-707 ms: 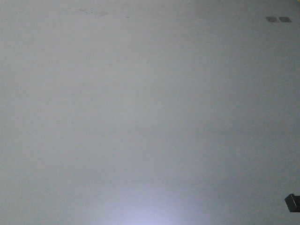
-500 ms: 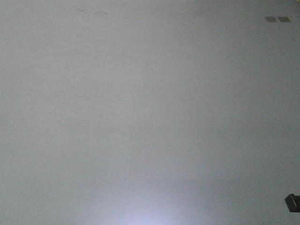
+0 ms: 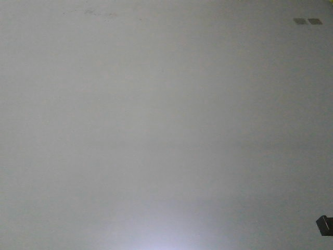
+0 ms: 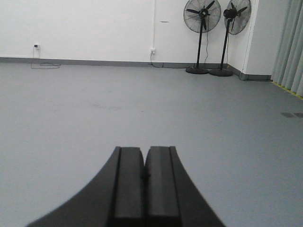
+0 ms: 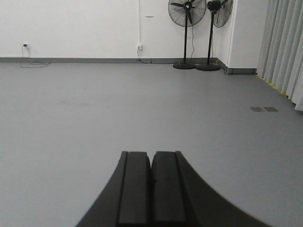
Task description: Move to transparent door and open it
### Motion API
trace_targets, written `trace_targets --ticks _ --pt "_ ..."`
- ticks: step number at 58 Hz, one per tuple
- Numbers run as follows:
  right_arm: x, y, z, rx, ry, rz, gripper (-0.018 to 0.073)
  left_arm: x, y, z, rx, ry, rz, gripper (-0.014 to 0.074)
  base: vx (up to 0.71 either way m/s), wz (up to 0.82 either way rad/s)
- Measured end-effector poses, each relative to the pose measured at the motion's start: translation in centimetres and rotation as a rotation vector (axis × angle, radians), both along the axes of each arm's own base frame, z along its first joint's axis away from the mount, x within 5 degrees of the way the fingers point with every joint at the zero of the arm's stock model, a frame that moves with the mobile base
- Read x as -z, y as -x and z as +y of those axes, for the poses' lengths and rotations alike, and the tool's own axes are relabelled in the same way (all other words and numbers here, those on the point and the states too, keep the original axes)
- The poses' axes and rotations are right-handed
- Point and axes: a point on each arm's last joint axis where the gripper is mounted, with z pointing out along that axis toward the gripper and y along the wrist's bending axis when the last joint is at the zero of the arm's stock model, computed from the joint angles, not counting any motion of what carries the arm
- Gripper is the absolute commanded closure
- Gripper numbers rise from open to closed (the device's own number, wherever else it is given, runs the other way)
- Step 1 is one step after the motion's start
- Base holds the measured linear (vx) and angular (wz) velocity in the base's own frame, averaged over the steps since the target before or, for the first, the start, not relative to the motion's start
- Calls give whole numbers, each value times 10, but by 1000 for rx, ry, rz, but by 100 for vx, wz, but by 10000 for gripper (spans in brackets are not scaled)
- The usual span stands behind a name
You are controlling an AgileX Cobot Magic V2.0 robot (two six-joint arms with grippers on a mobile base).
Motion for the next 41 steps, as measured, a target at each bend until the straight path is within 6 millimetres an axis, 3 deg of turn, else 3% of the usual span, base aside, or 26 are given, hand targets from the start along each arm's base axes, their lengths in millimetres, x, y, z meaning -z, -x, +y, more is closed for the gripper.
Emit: trace_targets --ticks 41 --pt "0 0 0 0 0 1 564 0 0 0 0 0 0 602 7 1"
